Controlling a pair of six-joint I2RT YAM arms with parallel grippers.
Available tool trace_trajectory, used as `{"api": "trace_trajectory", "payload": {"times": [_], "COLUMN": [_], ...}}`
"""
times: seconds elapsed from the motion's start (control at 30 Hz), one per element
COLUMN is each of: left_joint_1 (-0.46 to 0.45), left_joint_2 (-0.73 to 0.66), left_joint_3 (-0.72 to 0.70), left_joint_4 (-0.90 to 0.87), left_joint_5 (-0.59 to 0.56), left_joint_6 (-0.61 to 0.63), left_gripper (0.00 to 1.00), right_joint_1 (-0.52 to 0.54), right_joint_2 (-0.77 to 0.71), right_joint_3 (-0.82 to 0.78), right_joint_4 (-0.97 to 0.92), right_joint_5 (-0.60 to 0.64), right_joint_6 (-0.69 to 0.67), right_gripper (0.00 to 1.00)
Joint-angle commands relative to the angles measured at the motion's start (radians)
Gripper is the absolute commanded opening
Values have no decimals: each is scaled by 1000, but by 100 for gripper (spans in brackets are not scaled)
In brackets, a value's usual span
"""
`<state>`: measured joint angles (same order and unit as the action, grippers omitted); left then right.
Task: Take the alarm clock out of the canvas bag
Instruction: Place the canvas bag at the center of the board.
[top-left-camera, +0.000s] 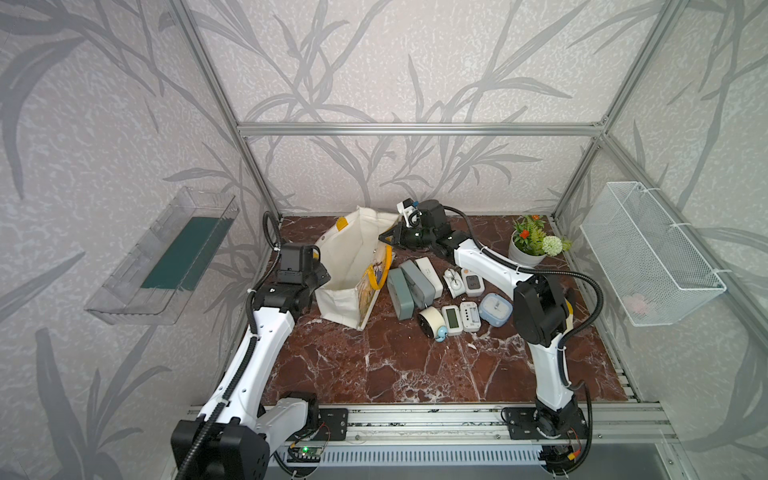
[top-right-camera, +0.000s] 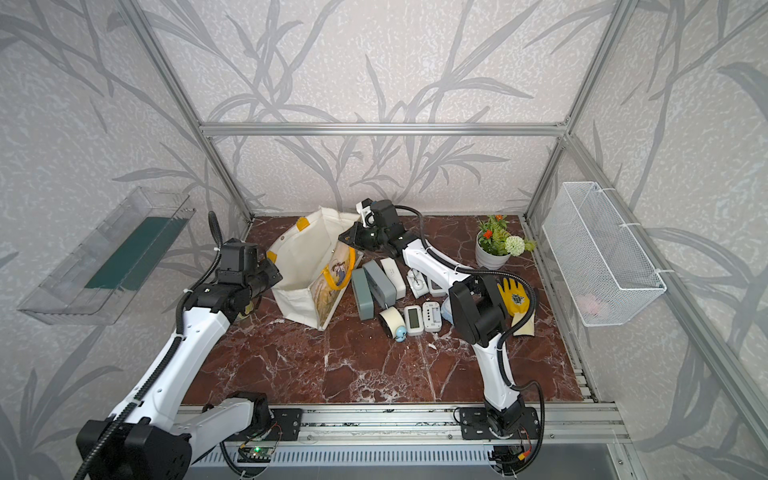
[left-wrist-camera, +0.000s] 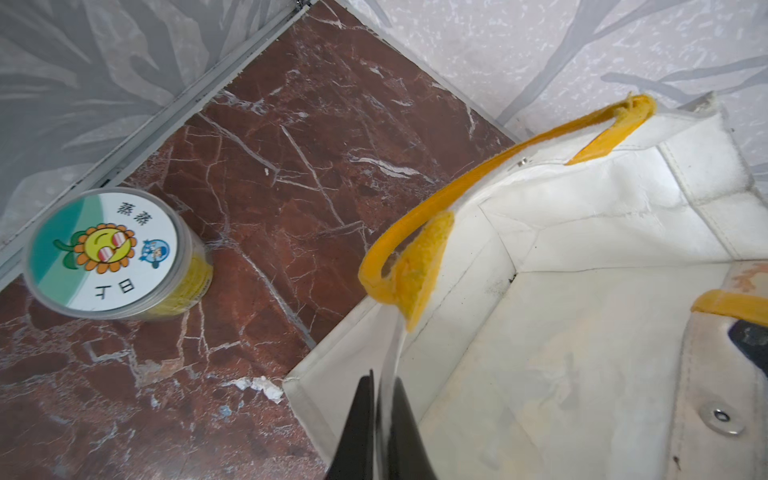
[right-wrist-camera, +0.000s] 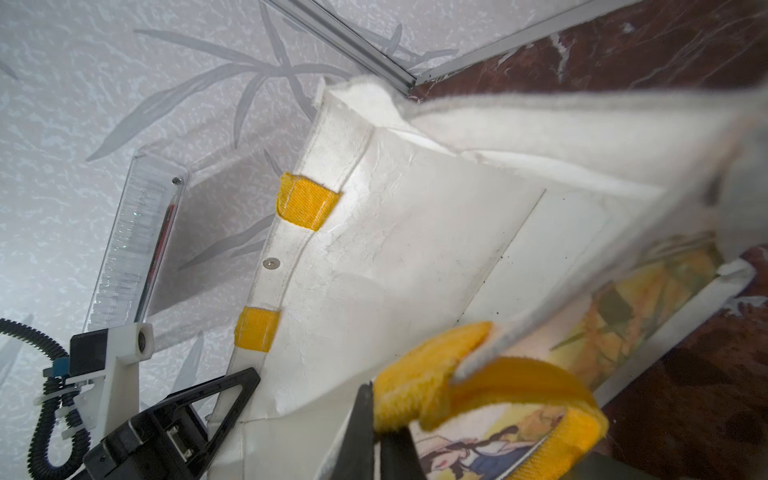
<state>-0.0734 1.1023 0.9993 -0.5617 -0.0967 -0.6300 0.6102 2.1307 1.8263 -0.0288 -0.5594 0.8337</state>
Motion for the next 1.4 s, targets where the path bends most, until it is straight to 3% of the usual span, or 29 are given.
{"api": "trace_trajectory", "payload": {"times": [0.0,0.23,0.33,0.47,0.6,0.77,1.0,1.23,1.37], "left_joint_1": [6,17,18,17,19,21,67,181,254], "left_joint_2": [1,51,45,-3,-91,-203,-318,-276,-231], "left_joint_3": [21,60,62,47,23,9,-54,-141,-213], "left_joint_4": [3,9,11,-6,-32,-88,-164,-180,-116], "left_joint_5": [41,78,77,55,-11,-130,-319,-335,-278], "left_joint_6": [15,28,40,49,53,82,27,51,53], "left_gripper": [10,36,54,99,99,99,99,99,99], "right_joint_1": [-21,-37,-40,-45,-44,-47,-59,-116,-169], "right_joint_2": [24,53,31,1,-46,-140,-388,-653,-774], "right_joint_3": [39,101,79,45,-6,-84,-333,-614,-767], "right_joint_4": [-15,-68,-71,-60,-48,-91,-121,-104,-87], "right_joint_5": [35,43,62,61,73,113,293,487,589], "right_joint_6": [-33,-62,-82,-87,-115,-191,-435,-634,-702], "right_gripper": [0,8,26,57,70,77,84,91,92]}}
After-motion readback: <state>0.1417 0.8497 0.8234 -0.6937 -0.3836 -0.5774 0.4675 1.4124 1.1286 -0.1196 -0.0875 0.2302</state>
